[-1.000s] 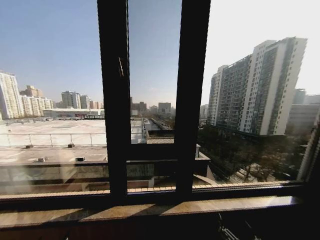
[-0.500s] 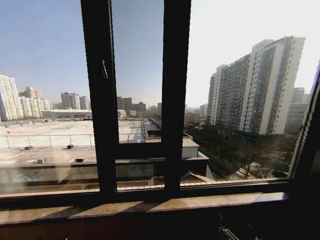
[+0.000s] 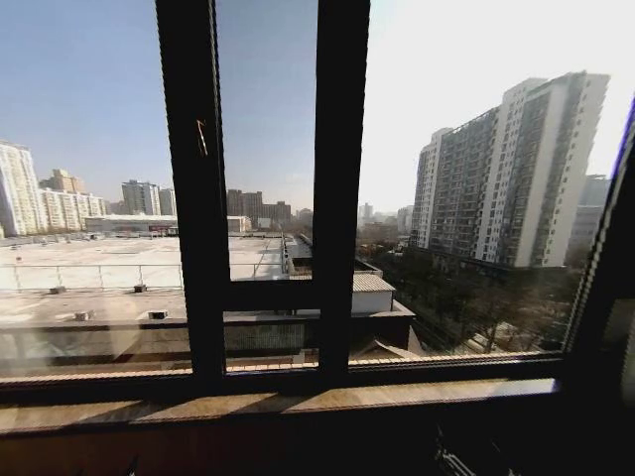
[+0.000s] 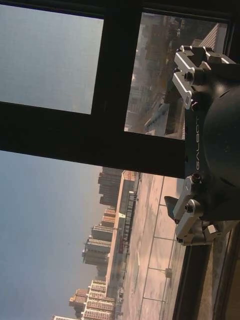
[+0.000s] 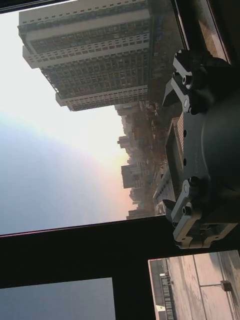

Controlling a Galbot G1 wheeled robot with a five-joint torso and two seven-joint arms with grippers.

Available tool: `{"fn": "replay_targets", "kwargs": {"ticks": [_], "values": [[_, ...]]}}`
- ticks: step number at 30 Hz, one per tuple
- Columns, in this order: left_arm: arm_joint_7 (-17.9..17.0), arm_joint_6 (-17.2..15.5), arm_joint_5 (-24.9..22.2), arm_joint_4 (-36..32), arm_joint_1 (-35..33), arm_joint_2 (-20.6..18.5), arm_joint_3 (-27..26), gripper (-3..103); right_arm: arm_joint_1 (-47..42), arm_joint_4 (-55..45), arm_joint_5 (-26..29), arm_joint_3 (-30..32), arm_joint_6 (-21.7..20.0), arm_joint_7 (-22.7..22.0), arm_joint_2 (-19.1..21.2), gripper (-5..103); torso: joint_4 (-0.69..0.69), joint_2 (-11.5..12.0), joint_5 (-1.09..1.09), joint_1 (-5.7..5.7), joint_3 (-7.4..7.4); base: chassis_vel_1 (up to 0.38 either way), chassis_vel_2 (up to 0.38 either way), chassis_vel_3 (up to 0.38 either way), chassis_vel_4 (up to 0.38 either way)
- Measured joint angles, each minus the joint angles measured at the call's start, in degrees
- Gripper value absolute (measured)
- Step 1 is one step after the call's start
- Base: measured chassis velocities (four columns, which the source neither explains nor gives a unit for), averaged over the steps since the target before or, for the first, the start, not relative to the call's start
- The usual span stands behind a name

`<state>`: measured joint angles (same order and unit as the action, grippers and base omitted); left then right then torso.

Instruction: Open the curtains by pulling them apart, changing their state from closed to fully open.

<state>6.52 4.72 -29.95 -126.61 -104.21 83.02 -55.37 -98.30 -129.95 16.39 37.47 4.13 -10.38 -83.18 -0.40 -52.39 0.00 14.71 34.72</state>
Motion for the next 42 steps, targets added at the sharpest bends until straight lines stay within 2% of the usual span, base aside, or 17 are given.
{"fn": "replay_targets", "kwargs": {"ticks": [4, 6, 9, 12, 17, 24, 28, 30, 42], "values": [[-1.0, -0.89, 2.33, -1.47, 0.71, 2.08, 2.6, 100, 0.04, 0.14, -1.42, -1.2, -0.19, 0.27, -1.53, 100, 0.0, 0.0, -0.01, -0.01, 0.0, -0.017, -0.117, 0.02, 0.123], [-2.59, -1.92, 4.74, -2.91, 1.31, 3.45, 5.61, 100, -0.01, 0.73, -3.23, -1.67, -0.24, 1.18, -2.97, 100, 0.0, 0.0, 0.0, 0.0, 0.0, -0.013, -0.102, 0.014, 0.101], [-3.21, -2.4, 5.6, -3.2, 1.77, 3.63, 6.63, 100, -0.04, 1.02, -3.73, -1.67, -0.26, 1.61, -3.41, 100, -0.01, 0.0, 0.01, 0.0, 0.0, -0.009, -0.076, 0.007, 0.082], [-4.18, -3.04, 6.15, -2.76, 3.2, 2.79, 8.28, 100, 0.06, 1.5, -4.44, -1.73, -0.57, 2.29, -4.0, 100, 0.0, 0.0, 0.0, 0.0, 0.0, -0.002, -0.081, 0.015, 0.057], [-4.78, -4.44, 6.45, -1.32, 5.13, -1.84, 13.97, 100, 0.2, 2.27, -5.05, -2.51, -1.07, 3.35, -4.65, 100, -0.01, 0.0, -0.01, 0.0, 0.0, -0.007, -0.059, 0.014, 0.064], [-5.11, -5.96, 6.32, -1.35, 5.18, -2.29, 17.89, 100, -0.03, 2.43, -5.38, -2.44, -1.13, 4.2, -5.09, 100, 0.0, 0.0, -0.01, 0.0, 0.0, -0.008, -0.059, 0.01, 0.069], [-5.13, -6.64, 6.26, -1.77, 4.67, -2.02, 18.67, 100, -0.26, 2.43, -5.52, -2.33, -1.14, 4.34, -5.37, 100, 0.0, 0.0, -0.01, 0.0, 0.0, -0.007, -0.064, 0.02, 0.085], [-5.43, -8.61, 5.9, -2.73, 4.29, -2.18, 18.78, 100, -0.37, 2.38, -5.77, -2.05, -1.59, 4.35, -5.62, 100, 0.0, 0.0, 0.0, 0.0, 0.0, -0.031, -0.097, 0.021, 0.089], [-6.63, -10.63, 5.23, -3.23, 3.7, -3.34, 16.91, 100, -0.91, 2.45, -6.31, -1.02, -2.03, 4.18, -5.86, 100, 0.0, 0.0, -0.01, 0.0, 0.0, -0.013, -0.087, 0.01, 0.074]]}}
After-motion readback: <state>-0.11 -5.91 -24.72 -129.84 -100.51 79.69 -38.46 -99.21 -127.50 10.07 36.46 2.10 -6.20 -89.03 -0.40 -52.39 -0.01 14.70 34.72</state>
